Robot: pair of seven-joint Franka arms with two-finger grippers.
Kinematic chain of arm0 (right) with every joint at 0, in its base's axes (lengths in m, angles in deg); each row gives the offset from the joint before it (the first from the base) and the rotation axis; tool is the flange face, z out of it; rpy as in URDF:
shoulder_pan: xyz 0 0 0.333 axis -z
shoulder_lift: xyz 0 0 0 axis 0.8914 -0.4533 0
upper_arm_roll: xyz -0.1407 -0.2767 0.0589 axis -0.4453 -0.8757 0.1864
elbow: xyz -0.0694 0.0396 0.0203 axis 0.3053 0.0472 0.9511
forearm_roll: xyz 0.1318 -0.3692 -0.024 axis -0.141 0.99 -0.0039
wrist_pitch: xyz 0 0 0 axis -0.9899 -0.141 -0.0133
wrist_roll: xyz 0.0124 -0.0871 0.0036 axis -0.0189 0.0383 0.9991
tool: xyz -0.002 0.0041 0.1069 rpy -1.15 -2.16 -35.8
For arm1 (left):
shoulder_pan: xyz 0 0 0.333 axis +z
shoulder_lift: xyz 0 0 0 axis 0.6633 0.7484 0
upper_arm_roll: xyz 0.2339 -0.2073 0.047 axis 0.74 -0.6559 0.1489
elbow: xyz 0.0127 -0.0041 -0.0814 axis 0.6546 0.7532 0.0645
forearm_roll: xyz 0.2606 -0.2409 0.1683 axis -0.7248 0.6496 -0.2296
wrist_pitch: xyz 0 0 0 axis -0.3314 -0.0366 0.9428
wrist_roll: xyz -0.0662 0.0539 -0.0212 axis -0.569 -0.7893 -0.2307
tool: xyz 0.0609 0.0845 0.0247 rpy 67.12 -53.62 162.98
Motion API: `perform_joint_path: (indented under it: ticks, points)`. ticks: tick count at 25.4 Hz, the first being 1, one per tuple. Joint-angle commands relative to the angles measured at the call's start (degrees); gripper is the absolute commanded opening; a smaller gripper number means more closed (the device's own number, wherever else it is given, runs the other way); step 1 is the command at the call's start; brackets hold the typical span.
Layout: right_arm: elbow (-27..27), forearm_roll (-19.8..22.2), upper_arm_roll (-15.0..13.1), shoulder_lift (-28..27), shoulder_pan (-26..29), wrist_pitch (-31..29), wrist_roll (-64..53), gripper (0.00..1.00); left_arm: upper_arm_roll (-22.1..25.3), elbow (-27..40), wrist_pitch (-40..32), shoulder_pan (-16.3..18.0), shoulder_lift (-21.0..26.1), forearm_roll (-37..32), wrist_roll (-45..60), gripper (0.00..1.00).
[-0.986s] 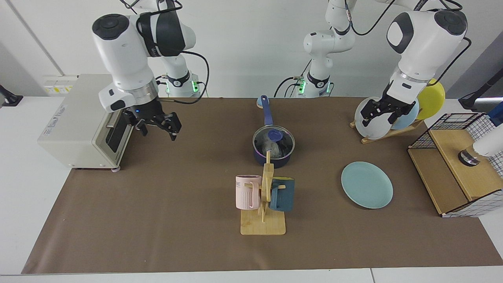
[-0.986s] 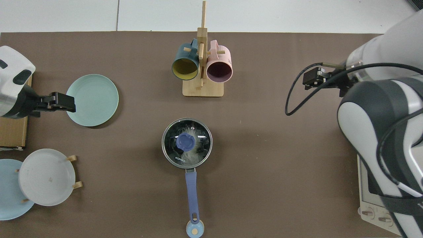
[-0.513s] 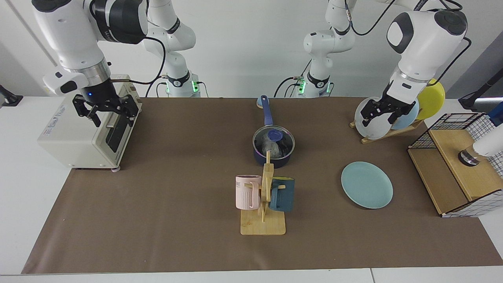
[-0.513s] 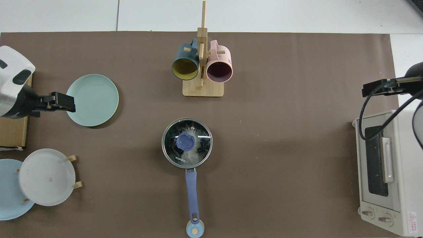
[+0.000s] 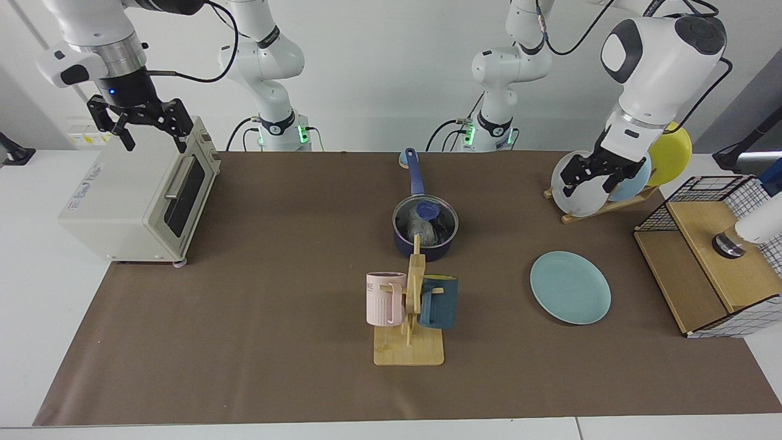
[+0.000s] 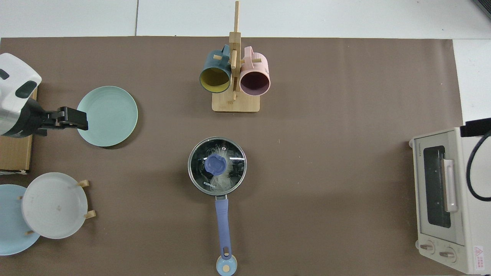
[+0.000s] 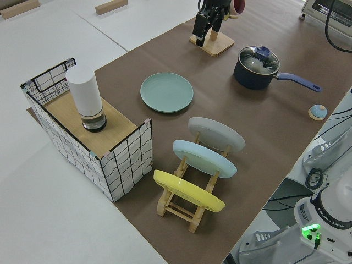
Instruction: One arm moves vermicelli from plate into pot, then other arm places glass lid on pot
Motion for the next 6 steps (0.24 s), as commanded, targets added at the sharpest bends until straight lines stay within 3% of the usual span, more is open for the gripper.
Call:
perform_joint_path:
  ticks: [1, 6]
  points:
    - [-1.9, -0.4, 2.5, 1.4, 2.4, -0.3, -1.4, 1.0, 0.4, -0.7, -1.5, -0.5, -0.4, -1.0, 0.0, 1.0]
    - [-2.1, -1.0, 2.9, 1.6, 2.2, 0.3, -0.8, 1.0, 0.3, -0.7, -1.5, -0.5, -0.4, -1.0, 0.0, 1.0]
